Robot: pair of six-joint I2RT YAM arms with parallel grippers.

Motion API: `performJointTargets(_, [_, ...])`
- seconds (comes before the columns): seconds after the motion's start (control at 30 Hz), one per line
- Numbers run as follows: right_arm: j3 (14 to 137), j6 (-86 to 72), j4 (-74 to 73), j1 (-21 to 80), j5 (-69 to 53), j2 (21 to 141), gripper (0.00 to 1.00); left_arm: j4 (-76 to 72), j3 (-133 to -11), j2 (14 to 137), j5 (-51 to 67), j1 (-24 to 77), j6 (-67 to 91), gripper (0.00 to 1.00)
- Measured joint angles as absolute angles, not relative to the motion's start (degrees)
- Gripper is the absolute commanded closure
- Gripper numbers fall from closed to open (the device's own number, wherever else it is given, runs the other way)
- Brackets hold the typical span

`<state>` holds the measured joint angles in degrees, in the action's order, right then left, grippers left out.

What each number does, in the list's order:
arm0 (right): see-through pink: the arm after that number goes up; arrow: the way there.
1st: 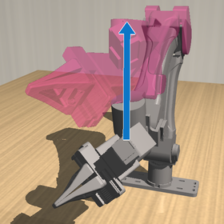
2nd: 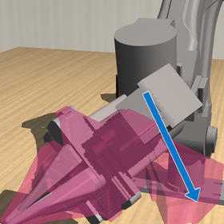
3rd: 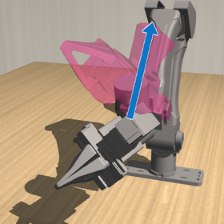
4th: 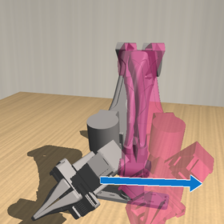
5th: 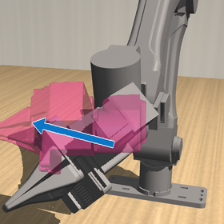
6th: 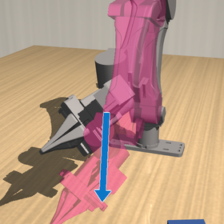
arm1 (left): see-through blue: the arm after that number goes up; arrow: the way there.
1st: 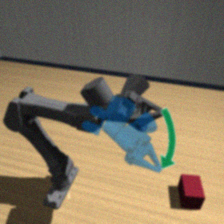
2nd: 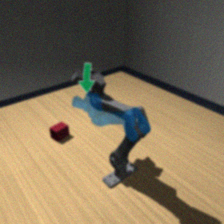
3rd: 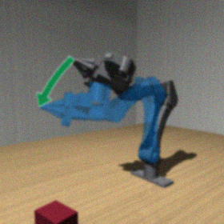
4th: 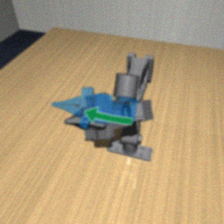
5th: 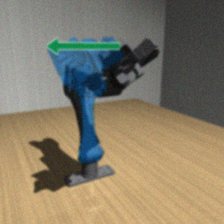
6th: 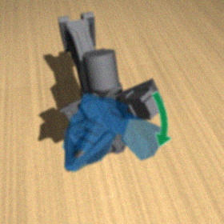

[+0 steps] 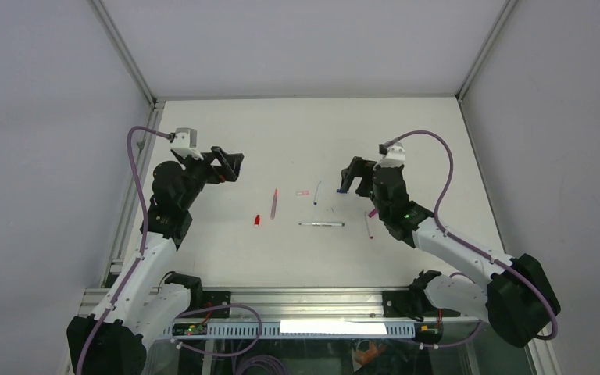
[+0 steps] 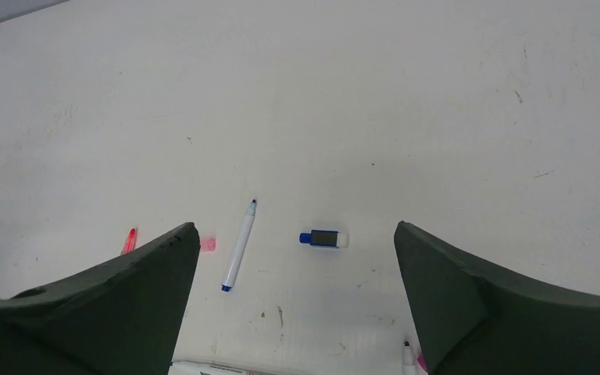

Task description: Insert the pens into the pen caps

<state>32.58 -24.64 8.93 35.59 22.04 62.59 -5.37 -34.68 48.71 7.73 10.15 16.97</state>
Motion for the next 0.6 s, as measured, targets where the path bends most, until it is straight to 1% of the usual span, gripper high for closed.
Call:
performJointTargets(0.17, [32.6, -25.2, 9.0, 35.6, 23.3, 61.9, 0.00, -5.1, -34.7, 48.7, 7.7, 10.2, 17.0, 0.01])
performJointTargets(0.47, [31.8, -23.2, 10.9, 35.6, 21.2, 59.5, 0.01, -4.4, -34.7, 48.7, 7.7, 10.2, 17.0, 0.01])
performJointTargets(0.5, [31.8, -23.2, 10.9, 35.6, 21.0, 59.5, 0.04, -4.3, -34.7, 48.7, 7.7, 10.2, 17.0, 0.01])
performJointTargets(0.53, [31.8, -23.0, 10.9, 35.6, 20.5, 59.5, 0.18, -4.0, -34.7, 48.7, 7.7, 10.2, 17.0, 0.07])
performJointTargets(0.57, [31.8, -22.8, 10.8, 35.6, 20.2, 59.6, 0.91, -3.9, -34.7, 48.7, 7.7, 10.2, 17.0, 0.55])
performJointTargets(0.6, [31.8, -22.6, 10.5, 35.6, 19.7, 59.8, 1.00, -3.6, -34.7, 48.6, 7.6, 10.2, 16.9, 0.81])
